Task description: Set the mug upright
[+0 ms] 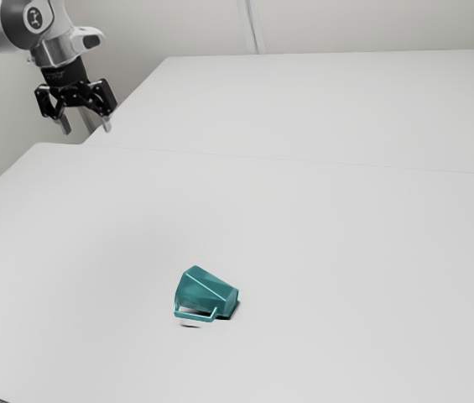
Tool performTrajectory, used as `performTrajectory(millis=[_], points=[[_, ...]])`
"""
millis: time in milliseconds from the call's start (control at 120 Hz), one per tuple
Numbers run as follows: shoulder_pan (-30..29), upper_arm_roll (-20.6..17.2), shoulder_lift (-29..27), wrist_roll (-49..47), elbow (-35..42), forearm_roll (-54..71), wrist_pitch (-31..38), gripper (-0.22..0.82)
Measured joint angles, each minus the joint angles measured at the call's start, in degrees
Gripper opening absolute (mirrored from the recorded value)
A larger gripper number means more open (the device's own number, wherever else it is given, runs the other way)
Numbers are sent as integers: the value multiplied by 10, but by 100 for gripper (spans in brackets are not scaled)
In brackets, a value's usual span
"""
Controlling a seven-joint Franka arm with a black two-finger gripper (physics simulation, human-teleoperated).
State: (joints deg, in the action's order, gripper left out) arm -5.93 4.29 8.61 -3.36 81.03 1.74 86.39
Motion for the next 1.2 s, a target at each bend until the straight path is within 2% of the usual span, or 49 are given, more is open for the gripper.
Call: performTrajectory(millis=[133,225,350,517,900,1092,1200], points=[[-13,2,-1,-4,37,-32,20,60],[-34,5,-7,2,120,-120,67,60],[-57,32,-6,58,247,-284,136,60],[-48,35,-4,155,350,-434,177,60],[-15,28,28,357,431,-527,193,60],[6,27,-11,434,499,-582,207,60],[8,26,-19,468,512,-597,214,60]])
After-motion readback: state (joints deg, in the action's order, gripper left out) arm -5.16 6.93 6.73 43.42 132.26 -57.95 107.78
